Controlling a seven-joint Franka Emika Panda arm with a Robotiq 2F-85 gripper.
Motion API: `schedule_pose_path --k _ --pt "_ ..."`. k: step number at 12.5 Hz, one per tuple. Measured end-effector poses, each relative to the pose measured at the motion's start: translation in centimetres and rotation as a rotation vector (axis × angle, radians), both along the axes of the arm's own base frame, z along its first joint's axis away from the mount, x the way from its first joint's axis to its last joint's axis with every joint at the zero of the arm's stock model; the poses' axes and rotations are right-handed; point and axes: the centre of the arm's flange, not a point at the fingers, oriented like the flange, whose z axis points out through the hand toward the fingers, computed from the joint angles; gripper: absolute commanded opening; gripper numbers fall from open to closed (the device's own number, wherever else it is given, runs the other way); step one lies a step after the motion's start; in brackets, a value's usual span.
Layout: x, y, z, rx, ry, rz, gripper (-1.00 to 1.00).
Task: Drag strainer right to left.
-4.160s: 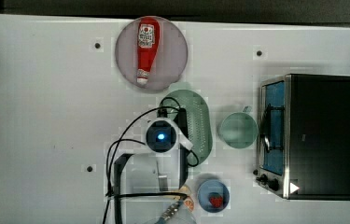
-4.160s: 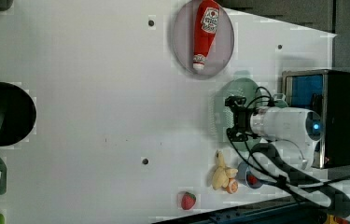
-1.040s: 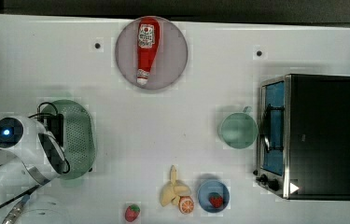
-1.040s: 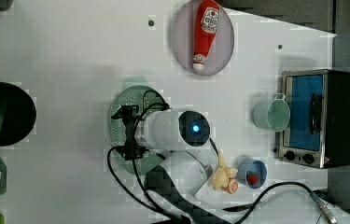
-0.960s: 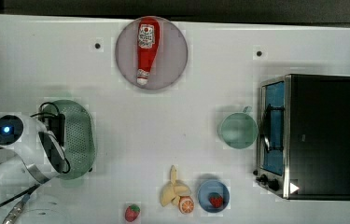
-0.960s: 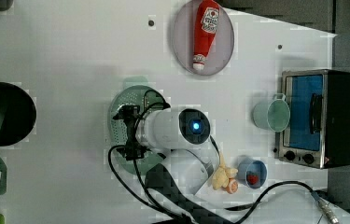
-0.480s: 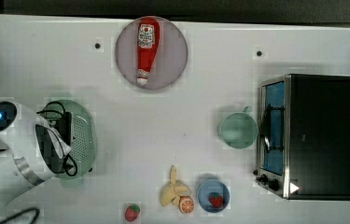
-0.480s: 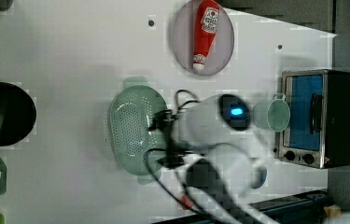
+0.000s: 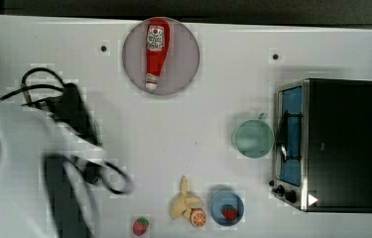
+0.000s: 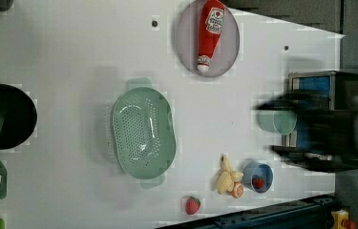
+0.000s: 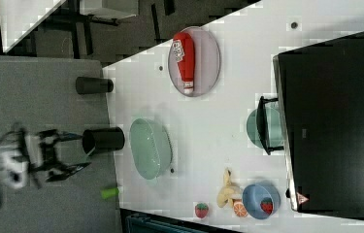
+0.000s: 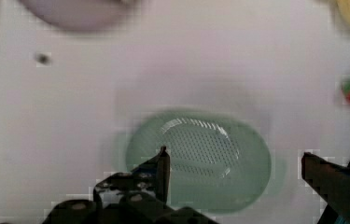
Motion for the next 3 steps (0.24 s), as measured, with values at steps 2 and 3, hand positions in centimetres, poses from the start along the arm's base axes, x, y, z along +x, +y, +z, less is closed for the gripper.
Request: schedule_pose_path --k 2,3 --pt "-1.8 -9.1 7.5 0.003 -0.104 0.075 1.00" --pt "-2.6 -14.1 10.1 0.021 -0.144 0.088 1.00"
